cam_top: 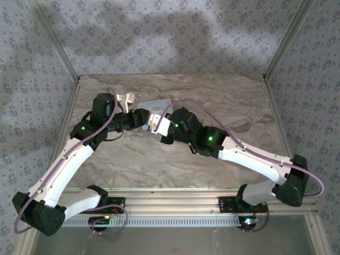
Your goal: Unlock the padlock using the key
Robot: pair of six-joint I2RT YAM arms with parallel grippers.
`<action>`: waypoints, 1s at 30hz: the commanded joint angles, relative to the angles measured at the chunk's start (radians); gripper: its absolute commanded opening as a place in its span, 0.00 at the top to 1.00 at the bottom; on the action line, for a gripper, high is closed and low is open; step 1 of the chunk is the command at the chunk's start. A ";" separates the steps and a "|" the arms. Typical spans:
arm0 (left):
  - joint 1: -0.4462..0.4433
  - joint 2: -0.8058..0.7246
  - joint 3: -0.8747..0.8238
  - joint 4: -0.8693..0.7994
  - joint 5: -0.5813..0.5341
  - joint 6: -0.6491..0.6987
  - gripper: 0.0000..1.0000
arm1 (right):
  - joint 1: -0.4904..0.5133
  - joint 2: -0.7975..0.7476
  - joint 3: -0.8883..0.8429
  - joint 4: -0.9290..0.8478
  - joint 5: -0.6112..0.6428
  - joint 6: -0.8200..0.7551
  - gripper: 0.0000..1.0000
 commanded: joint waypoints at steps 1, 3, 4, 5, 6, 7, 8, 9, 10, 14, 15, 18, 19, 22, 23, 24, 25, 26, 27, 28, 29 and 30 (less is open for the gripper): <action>-0.010 0.001 0.016 0.015 0.032 -0.003 0.56 | 0.008 -0.007 0.003 -0.021 0.016 -0.023 1.00; -0.010 0.008 0.016 0.021 0.035 0.003 0.56 | 0.008 -0.006 0.005 -0.024 0.015 -0.022 1.00; -0.009 0.013 0.017 0.023 0.038 0.007 0.57 | 0.008 -0.006 0.006 -0.024 0.014 -0.020 1.00; -0.010 0.016 0.019 0.024 0.040 0.008 0.57 | 0.008 -0.005 0.006 -0.024 0.015 -0.021 1.00; -0.009 0.020 0.018 0.029 0.043 0.010 0.58 | 0.009 -0.005 0.006 -0.025 0.015 -0.020 1.00; -0.010 0.023 0.016 0.033 0.048 0.011 0.59 | 0.009 -0.005 0.006 -0.024 0.015 -0.019 1.00; -0.009 0.026 0.017 0.039 0.053 0.011 0.60 | 0.009 -0.005 0.006 -0.024 0.016 -0.017 1.00; -0.009 0.028 0.017 0.044 0.057 0.012 0.61 | 0.009 -0.003 0.006 -0.026 0.018 -0.015 1.00; -0.009 0.029 0.017 0.047 0.059 0.014 0.62 | 0.009 -0.003 0.005 -0.026 0.018 -0.013 1.00; -0.011 0.030 0.016 0.056 0.063 0.032 0.73 | 0.008 0.000 0.005 -0.026 0.017 -0.007 1.00; -0.010 0.030 0.015 0.065 0.071 0.038 0.84 | 0.009 0.002 0.003 -0.026 0.018 -0.003 1.00; -0.013 0.035 0.013 0.091 0.107 0.066 1.00 | 0.001 0.009 0.010 -0.034 0.030 0.026 1.00; -0.016 0.034 0.013 0.092 0.107 0.081 1.00 | -0.005 0.010 0.012 -0.037 0.030 0.043 1.00; -0.016 0.013 -0.002 0.096 0.082 0.129 1.00 | -0.027 -0.004 0.000 -0.022 0.013 0.101 0.96; -0.016 0.003 -0.008 0.100 0.071 0.142 1.00 | -0.032 -0.011 -0.006 -0.016 0.005 0.117 0.92; -0.017 -0.008 -0.016 0.104 0.054 0.155 1.00 | -0.041 -0.024 -0.018 -0.004 -0.007 0.143 0.83; -0.017 -0.021 -0.025 0.108 0.038 0.171 1.00 | -0.051 -0.039 -0.030 0.009 -0.022 0.166 0.75; -0.016 -0.028 -0.029 0.109 0.026 0.187 1.00 | -0.058 -0.052 -0.032 0.017 -0.038 0.191 0.67; -0.016 -0.035 -0.032 0.106 0.013 0.209 1.00 | -0.071 -0.070 -0.065 0.021 -0.069 0.209 0.60; -0.017 -0.039 -0.031 0.096 0.003 0.235 1.00 | -0.084 -0.088 -0.080 0.022 -0.102 0.234 0.55; -0.015 -0.042 -0.029 0.083 -0.003 0.274 1.00 | -0.105 -0.113 -0.095 0.027 -0.148 0.278 0.50; -0.015 -0.047 -0.022 0.068 -0.009 0.314 1.00 | -0.129 -0.137 -0.114 0.032 -0.199 0.325 0.47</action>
